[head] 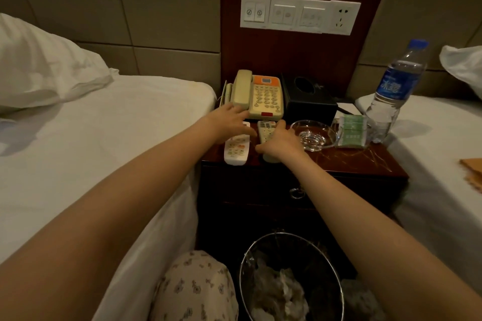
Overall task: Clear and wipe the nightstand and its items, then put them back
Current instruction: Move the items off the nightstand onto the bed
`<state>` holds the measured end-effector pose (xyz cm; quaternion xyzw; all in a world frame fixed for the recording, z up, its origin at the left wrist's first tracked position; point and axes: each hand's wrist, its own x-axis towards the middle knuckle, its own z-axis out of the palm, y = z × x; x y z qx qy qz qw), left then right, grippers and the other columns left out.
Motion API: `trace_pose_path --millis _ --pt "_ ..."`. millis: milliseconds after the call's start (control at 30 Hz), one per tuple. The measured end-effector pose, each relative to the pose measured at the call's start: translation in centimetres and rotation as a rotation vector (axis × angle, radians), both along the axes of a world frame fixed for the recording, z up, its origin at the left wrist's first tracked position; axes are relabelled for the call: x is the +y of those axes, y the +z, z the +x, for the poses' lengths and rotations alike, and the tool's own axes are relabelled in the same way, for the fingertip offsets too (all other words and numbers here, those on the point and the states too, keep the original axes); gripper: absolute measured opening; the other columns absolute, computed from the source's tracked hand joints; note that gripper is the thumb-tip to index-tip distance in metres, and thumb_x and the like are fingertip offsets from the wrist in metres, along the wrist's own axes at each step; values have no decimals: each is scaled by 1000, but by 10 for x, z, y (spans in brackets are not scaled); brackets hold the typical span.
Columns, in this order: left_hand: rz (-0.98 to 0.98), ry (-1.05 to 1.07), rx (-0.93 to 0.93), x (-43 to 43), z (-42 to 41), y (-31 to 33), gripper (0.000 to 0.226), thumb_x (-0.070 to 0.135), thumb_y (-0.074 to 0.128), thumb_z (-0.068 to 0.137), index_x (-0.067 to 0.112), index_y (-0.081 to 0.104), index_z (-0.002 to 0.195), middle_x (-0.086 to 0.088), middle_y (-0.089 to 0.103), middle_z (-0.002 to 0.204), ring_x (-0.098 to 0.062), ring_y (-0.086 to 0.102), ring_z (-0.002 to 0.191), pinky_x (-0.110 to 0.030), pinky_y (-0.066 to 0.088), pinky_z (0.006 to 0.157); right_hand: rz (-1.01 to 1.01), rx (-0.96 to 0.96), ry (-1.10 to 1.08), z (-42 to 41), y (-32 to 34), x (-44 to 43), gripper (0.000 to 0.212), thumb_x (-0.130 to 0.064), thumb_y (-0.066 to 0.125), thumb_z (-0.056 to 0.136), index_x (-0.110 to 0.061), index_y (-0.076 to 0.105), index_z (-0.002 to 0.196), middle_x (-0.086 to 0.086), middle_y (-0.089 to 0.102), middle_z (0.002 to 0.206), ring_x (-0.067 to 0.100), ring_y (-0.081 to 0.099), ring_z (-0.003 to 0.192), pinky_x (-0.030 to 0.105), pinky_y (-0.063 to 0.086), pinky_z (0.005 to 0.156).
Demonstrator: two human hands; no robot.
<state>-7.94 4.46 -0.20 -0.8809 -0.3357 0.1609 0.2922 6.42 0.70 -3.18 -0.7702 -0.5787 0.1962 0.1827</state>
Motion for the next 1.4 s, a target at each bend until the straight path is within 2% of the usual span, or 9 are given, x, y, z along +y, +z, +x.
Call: trace_pose_path --millis 167,300,400,467,567,767,1100,1233,1400 --pt "-2 -140 74 11 4 3 55 18 53 91 32 34 140 -7 35 142 -26 35 131 -37 27 109 17 26 -16 4 0 3 78 -39 69 77 -11 26 136 12 48 131 30 50 119 35 45 82" --pt "-113 -64 29 13 -10 15 64 27 65 81 31 34 138 -4 37 139 -24 39 126 -37 37 101 144 259 -84 11 13 -3 65 -49 63 81 -11 40 128 1 51 111 23 54 110 28 40 72" --pt "-206 21 -83 16 -28 24 69 31 72 74 31 38 134 0 46 131 -20 45 118 -34 46 88 219 446 -80 13 21 -3 55 -43 62 83 -11 48 125 1 54 104 17 55 92 25 40 59" --pt "-240 78 -173 17 -41 31 69 33 73 73 31 39 134 1 49 130 -20 46 117 -32 44 85 248 516 -55 9 25 2 51 -36 62 84 -11 49 126 4 56 107 17 56 89 26 45 62" --pt "-191 133 -250 18 -62 45 66 44 70 75 31 40 132 2 53 126 -20 47 114 -30 38 83 273 532 -12 -9 32 21 48 -31 62 85 -15 45 126 0 48 107 17 54 95 33 49 80" --pt "16 224 -209 39 -107 54 68 60 59 76 34 38 134 2 52 130 -20 41 119 -35 31 97 93 849 123 -49 42 78 49 -14 64 86 -5 47 131 6 52 114 16 53 92 25 47 64" --pt "9 527 -310 92 -174 41 72 51 68 75 27 40 137 -1 49 135 -22 38 126 -45 36 100 186 624 427 -141 55 186 64 -7 69 82 -7 39 137 12 47 135 25 50 120 28 43 85" --pt "-3 598 -337 108 -182 32 74 52 69 73 26 40 136 -2 51 131 -23 38 123 -48 40 98 166 519 516 -174 46 213 63 -6 67 83 -7 37 139 14 42 140 26 45 127 34 41 103" --pt "-62 653 -393 130 -180 27 75 51 69 74 28 37 138 -2 51 131 -25 37 123 -50 37 99 135 428 567 -185 33 232 56 -6 60 88 -7 38 140 15 46 137 26 51 121 30 46 95"
